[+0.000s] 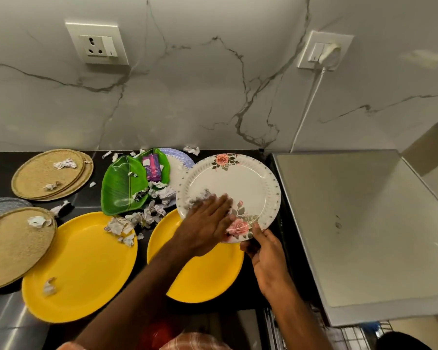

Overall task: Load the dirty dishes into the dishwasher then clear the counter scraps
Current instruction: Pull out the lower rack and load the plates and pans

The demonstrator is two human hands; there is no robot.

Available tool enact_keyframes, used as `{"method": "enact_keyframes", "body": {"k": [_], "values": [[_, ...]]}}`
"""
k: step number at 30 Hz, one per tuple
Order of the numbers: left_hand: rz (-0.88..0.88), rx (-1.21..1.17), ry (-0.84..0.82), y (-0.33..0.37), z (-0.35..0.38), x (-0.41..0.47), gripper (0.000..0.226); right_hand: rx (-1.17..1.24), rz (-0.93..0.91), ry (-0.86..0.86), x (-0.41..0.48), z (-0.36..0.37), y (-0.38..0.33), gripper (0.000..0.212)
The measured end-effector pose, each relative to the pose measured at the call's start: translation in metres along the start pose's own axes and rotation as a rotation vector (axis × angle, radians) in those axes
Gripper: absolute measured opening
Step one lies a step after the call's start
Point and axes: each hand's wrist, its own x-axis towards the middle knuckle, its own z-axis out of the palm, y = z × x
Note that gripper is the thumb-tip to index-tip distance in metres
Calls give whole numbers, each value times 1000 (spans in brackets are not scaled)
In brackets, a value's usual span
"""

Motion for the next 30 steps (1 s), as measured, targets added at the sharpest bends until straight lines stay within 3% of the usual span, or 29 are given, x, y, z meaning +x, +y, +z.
{"method": "enact_keyframes", "body": {"k": [4,7,10,14,19,25,30], "values": [[-98,120,102,-27,-4,3,72,16,-1,31,-5,-33,-11,17],[-332,-331,191,-36,-3,9,68,26,7,65,-7,-62,-18,22],[-399,-784,162,-27,3,15,74,16,22,78,-13,-87,-23,30],[-411,-1338,144,22,8,17,34,-2,20,93,-24,-118,-28,33],[-337,-1381,93,88,13,26,28,33,-19,171,-44,-174,-46,40],[-183,-1219,-212,200,42,46,29,148,-248,437,-91,-267,-86,28],[-25,-1016,-317,303,90,60,25,71,-307,654,-140,-372,-86,25]]}}
